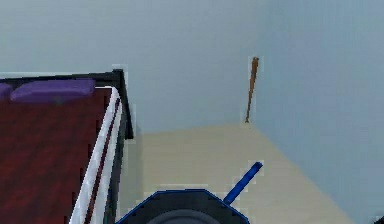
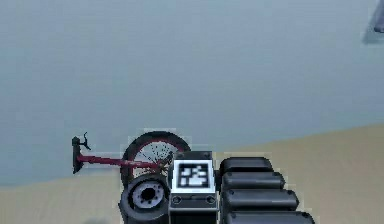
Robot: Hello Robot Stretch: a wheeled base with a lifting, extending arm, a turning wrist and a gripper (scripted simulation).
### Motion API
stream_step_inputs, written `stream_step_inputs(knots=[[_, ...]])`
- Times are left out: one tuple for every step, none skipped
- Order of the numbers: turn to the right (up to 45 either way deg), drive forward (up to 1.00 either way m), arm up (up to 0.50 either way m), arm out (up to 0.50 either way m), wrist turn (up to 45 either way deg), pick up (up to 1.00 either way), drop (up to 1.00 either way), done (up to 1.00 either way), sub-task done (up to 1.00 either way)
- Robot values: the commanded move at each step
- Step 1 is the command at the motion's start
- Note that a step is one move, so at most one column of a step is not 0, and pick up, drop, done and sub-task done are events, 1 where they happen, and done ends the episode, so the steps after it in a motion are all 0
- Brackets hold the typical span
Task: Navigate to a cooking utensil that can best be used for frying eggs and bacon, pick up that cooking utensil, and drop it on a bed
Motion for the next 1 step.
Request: stream_step_inputs(knots=[[-12.0,0.00,0.00,0.00,0.0,0.00,0.00,0.00,0.00]])
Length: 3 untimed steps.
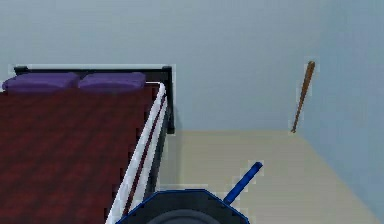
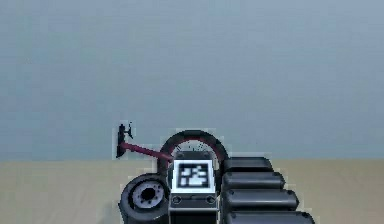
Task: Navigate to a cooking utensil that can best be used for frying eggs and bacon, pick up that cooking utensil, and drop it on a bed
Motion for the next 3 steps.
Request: stream_step_inputs(knots=[[0.0,1.00,0.00,0.00,0.0,0.00,0.00,0.00,0.00],[-9.0,0.00,0.00,0.00,0.0,0.00,0.00,0.00,0.00],[0.0,0.10,0.00,0.00,0.0,0.00,0.00,0.00,0.00]])
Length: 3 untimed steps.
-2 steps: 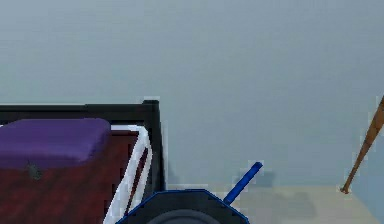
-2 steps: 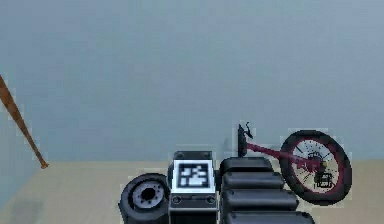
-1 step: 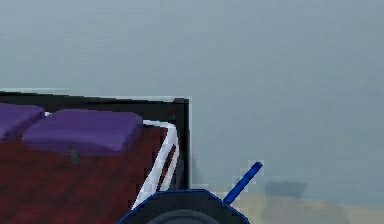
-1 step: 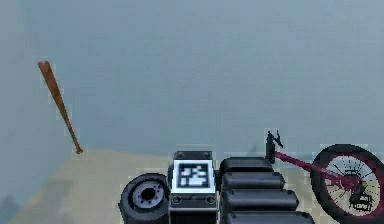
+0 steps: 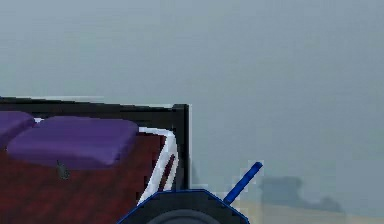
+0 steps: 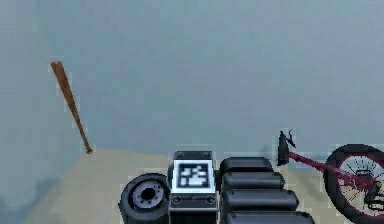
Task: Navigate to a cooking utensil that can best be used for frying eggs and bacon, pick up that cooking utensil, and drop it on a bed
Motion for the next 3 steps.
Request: stream_step_inputs(knots=[[-45.0,0.00,0.00,0.00,0.0,0.00,0.00,0.00,0.00],[-45.0,0.00,0.00,0.00,0.0,0.00,0.00,0.00,0.00],[-45.0,0.00,0.00,0.00,0.0,0.00,0.00,0.00,0.00]])
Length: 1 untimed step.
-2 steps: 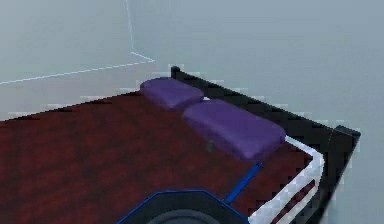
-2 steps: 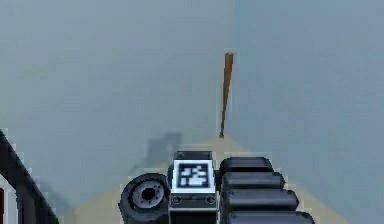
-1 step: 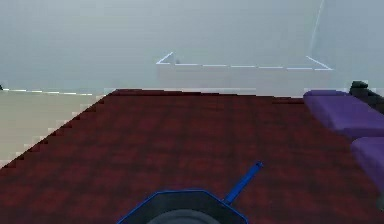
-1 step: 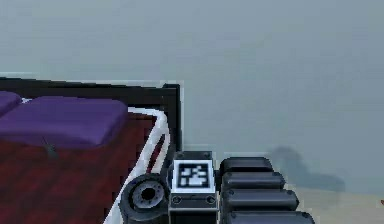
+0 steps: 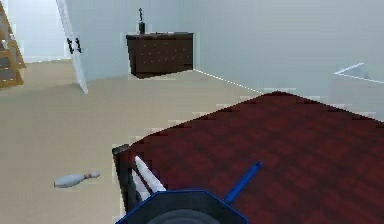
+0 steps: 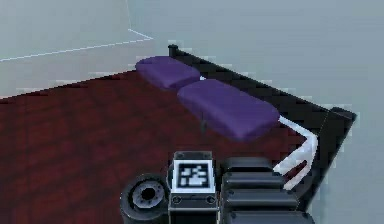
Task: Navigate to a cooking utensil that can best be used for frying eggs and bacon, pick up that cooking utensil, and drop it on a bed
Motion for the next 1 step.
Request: stream_step_inputs(knots=[[-27.0,0.00,0.00,0.00,0.0,0.00,0.00,0.00,0.00]])
